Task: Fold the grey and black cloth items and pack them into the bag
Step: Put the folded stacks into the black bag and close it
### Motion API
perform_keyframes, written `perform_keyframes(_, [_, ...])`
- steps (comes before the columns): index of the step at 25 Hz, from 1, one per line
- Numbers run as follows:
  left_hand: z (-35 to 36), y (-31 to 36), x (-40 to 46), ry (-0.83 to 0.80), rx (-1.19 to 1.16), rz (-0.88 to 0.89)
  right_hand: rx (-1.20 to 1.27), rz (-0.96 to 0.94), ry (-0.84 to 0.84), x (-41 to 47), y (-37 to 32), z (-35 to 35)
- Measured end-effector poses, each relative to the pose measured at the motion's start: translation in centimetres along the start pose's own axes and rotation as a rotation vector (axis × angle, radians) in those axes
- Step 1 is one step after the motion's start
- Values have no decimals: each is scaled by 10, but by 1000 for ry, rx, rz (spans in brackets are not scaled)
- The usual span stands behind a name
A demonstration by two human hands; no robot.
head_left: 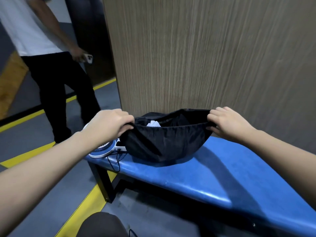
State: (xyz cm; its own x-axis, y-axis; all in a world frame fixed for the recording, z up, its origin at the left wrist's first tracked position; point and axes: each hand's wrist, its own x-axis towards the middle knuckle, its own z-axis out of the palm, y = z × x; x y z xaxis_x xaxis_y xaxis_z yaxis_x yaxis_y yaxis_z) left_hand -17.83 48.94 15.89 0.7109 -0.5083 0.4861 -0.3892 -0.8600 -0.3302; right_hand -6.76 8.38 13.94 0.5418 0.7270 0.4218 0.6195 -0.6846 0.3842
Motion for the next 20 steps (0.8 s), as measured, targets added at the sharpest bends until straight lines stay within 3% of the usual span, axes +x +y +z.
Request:
perform_keyframes(3, [-26, 9, 23, 130, 40, 45, 54, 94, 71, -8, 18, -20])
perform_keyframes(7, [-40, 34, 39, 186, -30, 110, 107, 238, 76, -25, 39, -42])
perform_keyframes(13, [-19, 78, 27, 4, -237, 273, 220, 224, -122, -58, 29, -26])
perform_keyframes(20, [-21, 86, 26, -163, -625, 33, 210, 159, -159, -47, 11, -27])
